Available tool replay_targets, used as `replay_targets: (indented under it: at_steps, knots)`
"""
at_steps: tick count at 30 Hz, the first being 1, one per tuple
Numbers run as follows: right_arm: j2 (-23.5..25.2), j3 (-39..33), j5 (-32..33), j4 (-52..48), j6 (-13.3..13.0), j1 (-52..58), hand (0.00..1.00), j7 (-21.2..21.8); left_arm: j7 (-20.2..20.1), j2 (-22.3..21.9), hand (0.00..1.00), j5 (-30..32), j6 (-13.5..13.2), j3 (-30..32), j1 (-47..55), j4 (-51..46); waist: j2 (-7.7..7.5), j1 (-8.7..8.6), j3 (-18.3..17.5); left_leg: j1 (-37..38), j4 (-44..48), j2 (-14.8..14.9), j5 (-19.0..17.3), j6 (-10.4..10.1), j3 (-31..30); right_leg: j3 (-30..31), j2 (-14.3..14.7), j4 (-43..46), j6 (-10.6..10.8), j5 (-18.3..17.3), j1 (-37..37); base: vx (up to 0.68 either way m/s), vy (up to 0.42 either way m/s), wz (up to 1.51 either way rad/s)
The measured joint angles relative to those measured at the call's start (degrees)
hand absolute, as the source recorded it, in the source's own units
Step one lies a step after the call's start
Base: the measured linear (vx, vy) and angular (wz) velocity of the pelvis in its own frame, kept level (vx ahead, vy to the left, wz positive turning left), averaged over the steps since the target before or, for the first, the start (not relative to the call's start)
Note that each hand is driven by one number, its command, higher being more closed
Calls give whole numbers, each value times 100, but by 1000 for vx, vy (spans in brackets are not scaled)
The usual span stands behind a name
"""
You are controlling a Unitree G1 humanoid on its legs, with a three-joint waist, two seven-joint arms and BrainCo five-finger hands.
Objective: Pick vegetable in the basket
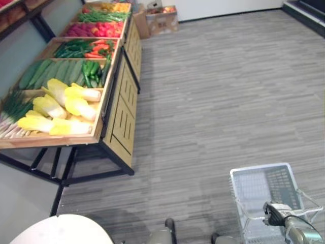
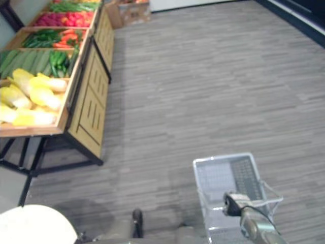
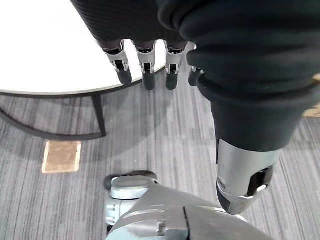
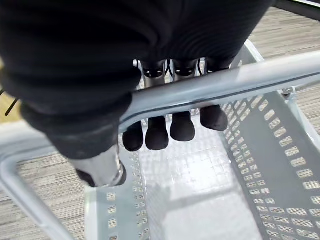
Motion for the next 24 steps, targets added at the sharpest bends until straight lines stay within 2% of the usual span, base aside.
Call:
replay_targets:
  at_steps: [1,5,7,8,9,10,11,12,13,14,15,16,17,18,19,22,24]
  knots:
    - [7,2,-1,5,-57,-24,100,-1,1,5,0,-1,-10,-5,-35,-110,-60,2,-36,62,-234,-174,50,62,81,-11,-195,-88,80,20,-7,145,294,-8]
    - [28,-5,-1,26,-52,-76,100,-4,5,94,0,0,-45,-127,-100,-152,-258,0,-50,125,-489,-589,51,271,169,-87,-599,-489,352,130,141,106,223,8]
    - [91,-13,-1,67,-12,-21,100,-3,7,141,0,0,-44,-188,-98,-152,-396,12,-16,123,-265,-770,-167,378,139,-184,-782,-510,488,60,276,105,143,22]
    - [194,-48,-5,143,11,33,100,-3,7,196,0,1,-29,-282,-89,-149,-437,25,-16,107,22,-889,-421,476,127,-254,-923,-452,559,-42,413,123,187,26]
    - [327,-147,-5,235,50,105,100,-2,6,236,0,1,-23,-353,-52,-148,-495,35,-55,78,288,-995,-686,539,127,-311,-1053,-224,658,-177,474,104,132,22]
    - [380,-202,-6,266,69,137,100,-2,8,237,0,1,-20,-387,-50,-133,-478,44,-46,74,373,-1024,-767,586,138,-334,-1079,88,694,-204,412,82,112,13]
    - [454,-266,-6,305,108,144,100,-4,8,220,0,1,-2,-462,-44,-80,-419,44,-71,119,415,-1037,-820,656,112,-378,-1085,901,735,-175,70,76,102,24]
    - [583,-280,-9,308,133,212,100,-3,7,294,0,1,2,-575,-38,-86,-451,-10,-66,219,428,-1088,-862,729,6,-389,-1131,2428,496,221,-627,83,122,37]
    - [661,-287,-13,311,154,265,100,-1,7,328,0,1,2,-591,-41,-101,-493,-14,-45,341,420,-1097,-883,769,-56,-390,-1150,3141,260,740,-985,121,129,42]
    - [702,-290,-25,311,176,308,100,-1,8,339,0,0,15,-615,-34,-96,-501,-21,-38,446,407,-1091,-903,811,-136,-390,-1139,3500,151,1156,-1141,216,114,38]
    - [792,-344,-58,312,186,389,100,-2,7,360,0,0,41,-634,-35,-101,-411,-55,-31,660,385,-1061,-949,957,-285,-302,-1036,4098,200,1483,-1358,263,122,41]
    - [922,-463,-58,306,180,435,100,-10,8,399,0,1,45,-632,-7,-99,-494,-70,-2,820,374,-1058,-1017,1055,-387,-281,-909,4459,127,1094,-1558,260,117,40]
    - [941,-466,-58,307,192,430,100,-10,8,421,0,0,47,-626,-3,-99,-527,-92,15,886,364,-1059,-1032,1079,-442,-313,-859,4487,129,895,-1631,186,72,47]
    - [946,-491,-57,306,192,429,100,-17,2,454,0,1,47,-625,-2,-99,-545,-157,22,965,338,-1059,-1066,1125,-567,-488,-757,4245,128,587,-1741,145,49,41]
    - [950,-530,-57,307,198,438,100,-20,2,463,0,1,47,-619,-9,-99,-550,-175,25,981,335,-1059,-1095,1142,-616,-582,-705,3979,116,552,-1784,177,58,48]
    - [1035,-853,-55,349,216,462,100,-29,6,480,0,2,47,-504,-165,-103,-552,-181,25,1085,231,-1144,-1230,1117,-875,-726,-541,1548,196,644,-1807,264,23,39]
    - [1081,-940,-55,465,237,459,100,-35,11,496,0,4,47,-484,-224,-144,-584,-175,19,1234,127,-1185,-1274,992,-1028,-549,-532,123,341,751,-1690,359,-67,41]
